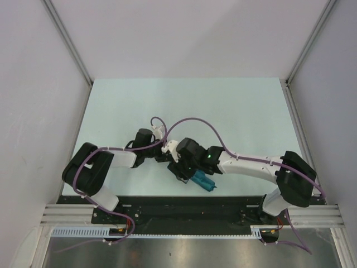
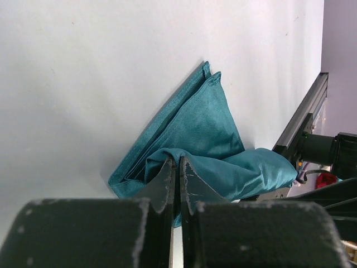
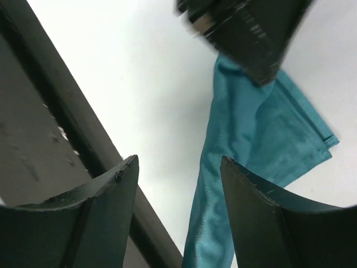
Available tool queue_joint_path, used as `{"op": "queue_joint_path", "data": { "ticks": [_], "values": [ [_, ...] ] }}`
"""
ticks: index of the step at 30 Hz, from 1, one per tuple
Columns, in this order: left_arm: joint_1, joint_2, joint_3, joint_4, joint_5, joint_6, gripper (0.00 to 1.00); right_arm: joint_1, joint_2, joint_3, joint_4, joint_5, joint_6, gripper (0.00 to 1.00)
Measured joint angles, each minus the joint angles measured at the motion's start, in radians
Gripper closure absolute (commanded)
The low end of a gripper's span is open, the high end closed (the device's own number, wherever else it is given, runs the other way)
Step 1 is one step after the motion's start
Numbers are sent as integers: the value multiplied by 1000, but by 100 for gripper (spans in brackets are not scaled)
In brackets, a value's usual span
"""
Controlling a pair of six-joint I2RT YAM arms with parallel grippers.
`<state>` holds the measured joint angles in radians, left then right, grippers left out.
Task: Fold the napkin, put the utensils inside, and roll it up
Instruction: Roll the napkin with the utensil
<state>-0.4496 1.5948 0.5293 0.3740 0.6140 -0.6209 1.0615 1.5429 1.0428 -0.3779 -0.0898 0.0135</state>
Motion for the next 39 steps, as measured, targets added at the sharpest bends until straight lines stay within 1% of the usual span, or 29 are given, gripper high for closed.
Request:
{"op": "queue_joint_path", "data": {
  "ticks": [3,7,9,12,13,15,16,18,19,22,25,26,27,29,30,31,32,34,36,39],
  "values": [
    [0,5,7,-7,0,-1,97,67,32,0,-21,113,-18,36],
    [0,9,15,-21,0,-2,97,90,81,0,-24,213,-37,36],
    [0,9,17,-25,0,-1,97,91,91,0,-24,229,-41,36],
    [0,9,21,-34,0,-1,93,90,105,0,-22,254,-50,36],
    [0,9,23,-37,-1,0,87,90,109,0,-21,260,-52,36],
    [0,9,25,-42,0,0,78,90,121,-2,-15,267,-56,36],
    [0,9,26,-44,-1,0,69,88,126,-5,-12,267,-58,36],
    [0,10,31,-51,-2,1,61,80,135,-14,-2,266,-60,36],
    [0,10,37,-60,-3,0,53,75,138,-19,2,266,-61,36],
    [0,10,60,-94,-11,8,44,55,144,-36,19,266,-67,36],
    [1,6,94,-139,-32,22,40,37,151,-50,35,266,-69,36],
    [3,0,103,-154,-40,26,40,30,153,-54,40,265,-70,36],
    [5,-8,107,-162,-47,30,40,23,155,-58,45,263,-71,37],
    [14,-27,109,-180,-60,39,39,10,159,-63,55,252,-71,45],
    [18,-35,109,-188,-63,44,39,3,161,-63,59,245,-72,51],
    [25,-42,109,-194,-63,47,38,-5,163,-63,62,231,-71,61],
    [30,-51,108,-197,-64,52,36,-14,165,-63,66,219,-74,65],
    [37,-72,97,-196,-65,58,34,-34,168,-63,71,186,-77,70],
    [40,-98,73,-183,-63,66,32,-60,168,-60,71,132,-77,74],
    [40,-138,29,-167,-61,72,31,-108,167,-58,73,19,-75,76]
  ]
}}
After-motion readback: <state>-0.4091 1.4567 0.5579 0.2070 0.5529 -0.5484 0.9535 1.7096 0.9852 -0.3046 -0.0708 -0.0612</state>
